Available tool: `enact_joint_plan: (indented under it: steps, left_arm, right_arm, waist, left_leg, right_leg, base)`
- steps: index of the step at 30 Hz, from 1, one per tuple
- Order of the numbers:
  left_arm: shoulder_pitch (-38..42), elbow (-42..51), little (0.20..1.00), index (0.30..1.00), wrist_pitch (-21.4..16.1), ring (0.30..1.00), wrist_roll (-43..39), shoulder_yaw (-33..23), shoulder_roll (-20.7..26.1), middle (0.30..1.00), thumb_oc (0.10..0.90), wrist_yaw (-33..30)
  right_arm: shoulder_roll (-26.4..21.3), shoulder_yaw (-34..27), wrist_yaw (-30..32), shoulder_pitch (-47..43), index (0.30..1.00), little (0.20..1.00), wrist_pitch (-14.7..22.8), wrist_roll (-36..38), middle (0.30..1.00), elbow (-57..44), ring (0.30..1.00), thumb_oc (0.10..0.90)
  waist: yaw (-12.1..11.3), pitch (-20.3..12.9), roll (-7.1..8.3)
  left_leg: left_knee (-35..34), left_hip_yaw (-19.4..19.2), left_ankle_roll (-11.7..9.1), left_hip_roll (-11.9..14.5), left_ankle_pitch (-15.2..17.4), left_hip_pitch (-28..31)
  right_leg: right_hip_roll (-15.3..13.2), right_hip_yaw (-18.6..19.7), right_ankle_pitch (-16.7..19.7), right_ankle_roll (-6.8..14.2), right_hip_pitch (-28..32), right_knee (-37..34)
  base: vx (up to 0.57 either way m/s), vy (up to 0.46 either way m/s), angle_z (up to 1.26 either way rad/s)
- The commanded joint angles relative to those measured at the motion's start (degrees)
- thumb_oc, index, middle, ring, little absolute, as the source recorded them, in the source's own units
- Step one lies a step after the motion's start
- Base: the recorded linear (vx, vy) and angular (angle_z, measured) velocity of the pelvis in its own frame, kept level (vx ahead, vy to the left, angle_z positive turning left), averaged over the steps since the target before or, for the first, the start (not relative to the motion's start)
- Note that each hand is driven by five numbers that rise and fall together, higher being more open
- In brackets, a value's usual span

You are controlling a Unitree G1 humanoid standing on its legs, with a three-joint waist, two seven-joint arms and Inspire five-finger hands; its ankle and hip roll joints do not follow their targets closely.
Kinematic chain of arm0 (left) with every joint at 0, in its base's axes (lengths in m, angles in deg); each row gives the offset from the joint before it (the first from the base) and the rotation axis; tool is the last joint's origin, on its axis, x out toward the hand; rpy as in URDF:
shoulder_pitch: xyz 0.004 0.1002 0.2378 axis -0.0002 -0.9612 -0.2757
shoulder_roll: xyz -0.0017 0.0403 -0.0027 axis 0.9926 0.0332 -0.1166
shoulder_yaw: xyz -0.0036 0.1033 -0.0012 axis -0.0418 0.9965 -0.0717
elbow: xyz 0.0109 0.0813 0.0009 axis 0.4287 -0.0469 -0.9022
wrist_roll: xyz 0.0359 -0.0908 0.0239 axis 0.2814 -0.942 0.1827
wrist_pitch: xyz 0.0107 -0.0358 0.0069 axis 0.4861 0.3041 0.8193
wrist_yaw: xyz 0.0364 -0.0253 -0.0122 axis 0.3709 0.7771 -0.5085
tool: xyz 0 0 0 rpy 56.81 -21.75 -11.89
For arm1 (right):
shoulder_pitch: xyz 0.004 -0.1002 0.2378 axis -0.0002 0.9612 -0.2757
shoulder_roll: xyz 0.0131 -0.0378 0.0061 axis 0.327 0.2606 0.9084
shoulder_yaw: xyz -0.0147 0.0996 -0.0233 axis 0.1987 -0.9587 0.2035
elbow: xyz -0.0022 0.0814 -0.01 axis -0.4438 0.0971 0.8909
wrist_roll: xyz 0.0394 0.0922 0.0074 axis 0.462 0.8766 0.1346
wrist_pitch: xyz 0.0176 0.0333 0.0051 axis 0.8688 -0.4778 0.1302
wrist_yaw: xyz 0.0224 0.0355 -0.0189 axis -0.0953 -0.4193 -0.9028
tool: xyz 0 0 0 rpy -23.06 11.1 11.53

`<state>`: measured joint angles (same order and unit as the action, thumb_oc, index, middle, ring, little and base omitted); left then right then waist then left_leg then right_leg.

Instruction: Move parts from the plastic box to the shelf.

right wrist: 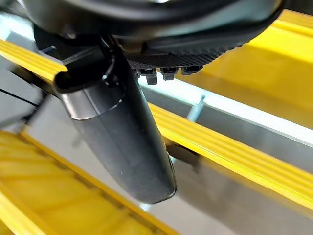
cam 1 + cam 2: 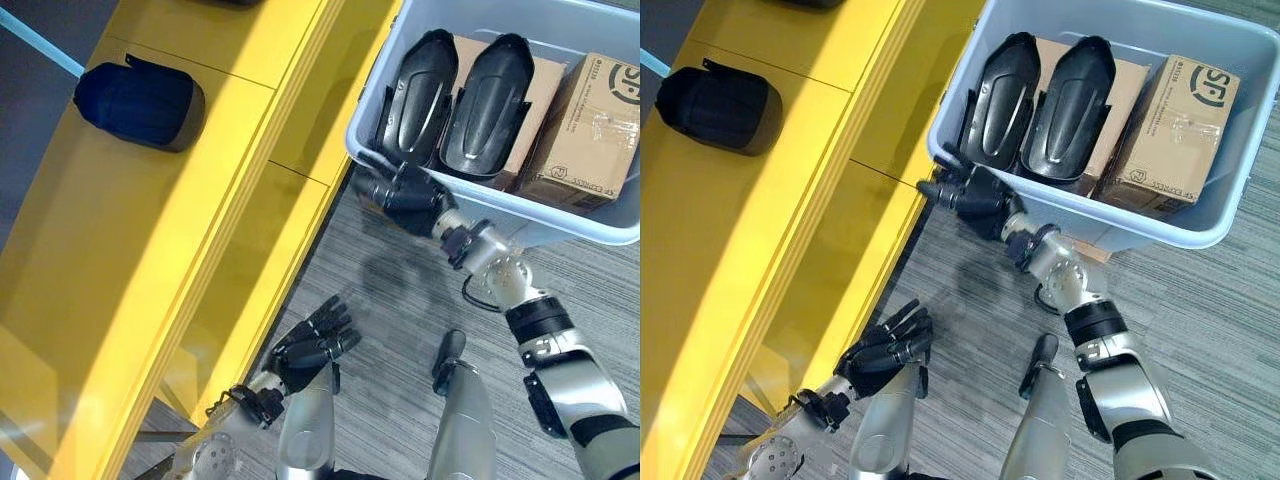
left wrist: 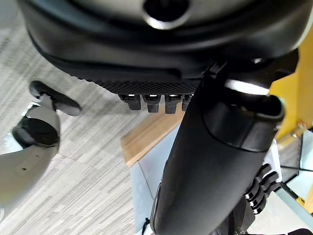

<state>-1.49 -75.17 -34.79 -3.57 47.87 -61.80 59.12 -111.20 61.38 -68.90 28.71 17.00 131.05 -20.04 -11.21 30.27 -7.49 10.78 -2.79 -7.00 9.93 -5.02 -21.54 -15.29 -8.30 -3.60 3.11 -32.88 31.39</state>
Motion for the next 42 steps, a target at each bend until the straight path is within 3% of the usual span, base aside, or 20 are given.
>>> enact_joint_plan:
  steps: [1, 9, 11, 12, 14, 17, 18, 19, 21, 23, 24, 25, 26, 28, 29, 32, 33, 37, 42]
  left_arm:
    - [-0.8, 6.9, 1.000, 1.000, -1.0, 1.000, -3.7, 1.1, 3.5, 1.000, 0.900, 3.5]
    - [-0.3, 6.9, 1.000, 1.000, -0.9, 1.000, -3.3, 1.1, 3.8, 1.000, 0.900, 3.4]
    - [0.1, 6.9, 1.000, 1.000, -1.4, 1.000, -2.8, 1.0, 3.8, 1.000, 0.900, 3.4]
    - [0.2, 6.6, 1.000, 1.000, -2.1, 1.000, -1.8, 0.8, 3.4, 1.000, 0.900, 3.6]
    - [0.2, 6.3, 1.000, 1.000, -2.7, 1.000, -1.3, 0.5, 2.8, 1.000, 0.900, 3.5]
    - [0.7, 5.7, 1.000, 1.000, -3.1, 1.000, -2.0, -0.9, 1.4, 1.000, 0.900, 3.1]
    - [1.2, 5.6, 1.000, 1.000, -2.9, 1.000, -2.0, -0.9, 0.8, 1.000, 0.900, 2.6]
    - [2.8, 4.5, 1.000, 1.000, -2.5, 1.000, -2.0, 0.2, -0.9, 1.000, 0.900, 1.5]
    - [3.1, 4.0, 1.000, 1.000, -2.3, 1.000, -2.2, 0.5, -1.3, 1.000, 0.900, 1.4]
    - [3.9, 2.7, 1.000, 1.000, -3.7, 1.000, -2.1, 2.1, -1.9, 1.000, 0.900, 1.7]
    - [4.1, 2.5, 1.000, 1.000, -4.7, 1.000, -2.1, 2.7, -1.8, 1.000, 0.900, 2.0]
    - [4.2, 2.2, 1.000, 1.000, -5.9, 1.000, -1.9, 3.3, -1.8, 1.000, 0.900, 2.6]
    - [4.1, 2.2, 1.000, 1.000, -6.8, 1.000, -1.2, 3.6, -1.9, 1.000, 0.900, 3.0]
    - [3.6, 2.6, 1.000, 1.000, -7.3, 1.000, -0.3, 3.7, -1.4, 1.000, 0.900, 3.9]
    - [3.1, 2.9, 1.000, 1.000, -7.2, 1.000, -0.4, 2.9, -0.5, 1.000, 0.900, 4.3]
    - [2.7, 3.3, 1.000, 1.000, -6.0, 1.000, 0.6, 2.2, -0.3, 1.000, 0.900, 3.1]
    - [4.5, 2.1, 1.000, 1.000, -6.6, 1.000, 0.3, 2.9, 0.0, 1.000, 0.900, 2.0]
    - [7.4, 0.6, 1.000, 1.000, -7.2, 1.000, 1.9, 3.6, 0.3, 1.000, 0.900, 3.7]
    - [7.8, 0.1, 1.000, 1.000, -8.3, 1.000, 1.4, 3.5, 0.4, 1.000, 0.900, 3.8]
  right_arm:
    - [0.6, -3.2, -0.5, -5.1, 1.000, 1.000, 7.6, 0.9, 1.000, -5.9, 1.000, 0.900]
    - [0.2, -9.3, 8.9, -8.7, 1.000, 1.000, 19.7, 4.8, 1.000, -3.0, 1.000, 0.900]
    - [0.1, -11.4, 9.9, -10.2, 1.000, 1.000, 20.1, 4.6, 1.000, -2.5, 1.000, 0.900]
    - [0.0, -11.7, 11.5, -10.2, 1.000, 1.000, 19.2, -0.2, 1.000, -2.8, 1.000, 0.900]
    - [0.1, -10.7, 12.6, -10.3, 1.000, 1.000, 18.9, -2.4, 1.000, -3.2, 1.000, 0.900]
    - [0.4, -9.9, 13.4, -9.3, 1.000, 1.000, 17.2, -2.9, 1.000, -6.9, 1.000, 0.900]
    - [0.6, -9.7, 13.8, -8.4, 1.000, 1.000, 16.9, -3.9, 1.000, -8.7, 1.000, 0.900]
    - [1.6, -8.9, 15.3, -6.7, 1.000, 1.000, 17.1, -4.8, 1.000, -11.8, 1.000, 0.900]
    - [1.9, -8.6, 15.2, -6.3, 1.000, 1.000, 17.2, -5.3, 1.000, -12.4, 1.000, 0.900]
    - [2.5, -6.8, 17.0, -6.5, 1.000, 1.000, 17.2, -6.2, 1.000, -14.5, 1.000, 0.900]
    - [2.8, -6.2, 17.8, -7.0, 1.000, 1.000, 17.0, -6.5, 1.000, -15.1, 1.000, 0.900]
    - [3.3, -5.5, 18.5, -7.3, 1.000, 1.000, 17.1, -6.7, 1.000, -15.5, 1.000, 0.900]
    - [3.7, -5.1, 19.0, -7.3, 1.000, 1.000, 17.3, -7.1, 1.000, -15.8, 1.000, 0.900]
    - [4.2, -4.7, 20.0, -6.6, 1.000, 1.000, 17.4, -8.0, 1.000, -15.8, 1.000, 0.900]
    - [4.4, -4.3, 19.2, -6.6, 1.000, 1.000, 17.1, -7.1, 1.000, -15.2, 1.000, 0.900]
    - [5.6, -3.0, 18.2, -3.7, 1.000, 1.000, 19.0, -4.7, 1.000, -14.3, 1.000, 0.900]
    - [6.5, -3.0, 17.9, -1.5, 1.000, 1.000, 20.2, -5.9, 1.000, -15.0, 1.000, 0.900]
    - [6.0, -3.7, 19.2, -1.6, 1.000, 1.000, 20.4, -6.7, 1.000, -16.7, 1.000, 0.900]
    - [5.2, -4.6, 19.2, -2.8, 1.000, 1.000, 19.2, -6.9, 1.000, -17.8, 1.000, 0.900]
  waist:
    - [-0.7, -0.5, -0.70]
    - [-0.4, -0.5, -1.05]
    - [-0.4, -0.5, -1.68]
    - [-0.1, -0.5, -1.67]
    - [0.4, -0.5, -1.57]
    - [2.6, -0.5, -0.50]
    - [3.3, -0.7, -0.01]
    - [4.7, -1.4, 0.69]
    - [4.9, -1.5, 0.65]
    - [4.4, -1.6, -0.89]
    - [3.9, -1.5, -1.60]
    - [3.3, -1.4, -2.66]
    - [2.3, -0.9, -3.41]
    - [1.3, -0.5, -2.94]
    - [1.0, -0.5, -2.13]
    - [0.2, -1.8, -0.71]
    - [0.2, -1.8, 0.20]
    - [0.2, -0.8, 1.26]
    - [-0.3, -0.6, 1.44]
  left_leg:
    - [1.9, -0.3, 2.7, -2.1, 3.2, 0.9]
    - [1.0, -0.3, 2.8, -1.8, 3.0, 2.3]
    - [0.8, -0.5, 3.2, -1.0, 1.7, 1.6]
    - [0.6, -0.3, 3.0, -0.9, 1.7, 2.8]
    - [0.6, -0.7, 3.0, -0.5, 1.9, 4.6]
    - [2.6, -2.7, 3.0, 0.7, 2.9, 9.9]
    - [4.6, -3.2, 2.6, 1.2, 1.4, 10.5]
    - [12.5, -3.3, 1.6, 1.6, -2.0, 9.1]
    - [13.1, -3.1, 1.7, 1.1, -1.8, 8.6]
    - [7.6, -2.8, 2.9, -3.1, -0.9, 7.6]
    - [3.3, -3.5, 2.1, -4.0, -1.6, 6.5]
    - [-2.4, -5.3, 1.1, -4.0, -4.5, 4.6]
    - [-5.6, -5.4, 0.4, -3.4, -9.3, 3.1]
    - [-5.5, -1.6, -0.4, -4.2, -13.0, -0.5]
    - [-6.8, -2.1, 1.2, -5.1, -8.8, 0.3]
    - [-3.5, -0.6, 2.8, -5.7, -4.9, 1.6]
    - [-1.8, 0.1, 4.5, -7.1, -2.4, 2.2]
    - [-1.7, 0.8, 6.1, -9.6, -0.9, 2.9]
    - [-3.0, 1.4, 6.9, -10.3, -0.6, 2.8]
  right_leg:
    - [1.6, -4.8, -10.0, -0.6, 7.4, 4.8]
    - [1.8, -4.6, -10.2, -0.6, 8.5, 4.7]
    - [2.1, -4.8, -9.2, -1.2, 7.6, 5.4]
    - [2.3, -4.6, -9.9, -1.4, 8.2, 6.4]
    - [2.4, -4.5, -10.7, -1.9, 9.3, 7.2]
    - [2.5, -4.5, -12.2, -3.3, 12.2, 8.7]
    - [2.4, -4.9, -12.5, -3.8, 13.0, 8.9]
    - [2.9, -5.4, -12.9, -5.6, 14.5, 8.4]
    - [3.2, -5.2, -12.9, -5.8, 14.7, 8.4]
    - [5.1, -4.1, -12.7, -4.7, 15.6, 7.8]
    - [6.1, -4.1, -13.7, -4.1, 17.0, 7.2]
    - [7.8, -4.4, -14.3, -4.0, 19.1, 5.9]
    - [9.6, -4.2, -13.8, -4.6, 21.2, 4.3]
    - [10.7, -3.1, -14.2, -5.2, 23.7, 2.8]
    - [10.9, -2.4, -14.7, -5.1, 24.6, 3.2]
    - [10.1, -1.7, -15.9, -3.9, 24.7, 5.0]
    - [9.1, -2.2, -15.8, -3.6, 24.1, 5.9]
    - [8.5, -2.6, -13.3, -2.5, 23.6, 2.4]
    - [8.8, -2.3, -10.8, -1.8, 23.3, -2.4]
  base:
    - [0.00, -0.057, 0.03]
    - [0.00, -0.016, 0.01]
    - [-0.06, -0.083, -0.03]
    - [0.04, -0.138, -0.04]
    - [0.06, -0.100, -0.04]
    - [0.08, -0.042, 0.01]
    - [0.13, -0.107, 0.00]
    - [0.13, -0.103, -0.01]
    - [0.12, -0.022, 0.36]
    - [0.24, 0.122, 0.10]
    - [0.32, 0.179, -0.02]
    - [0.31, 0.160, 0.09]
    - [0.30, 0.126, -0.10]
    - [0.24, 0.096, -0.78]
    - [0.25, 0.163, -1.06]
    - [0.31, 0.154, -0.72]
    - [0.20, 0.057, -0.61]
    - [0.02, 0.013, -0.02]
    - [-0.02, 0.012, 0.02]
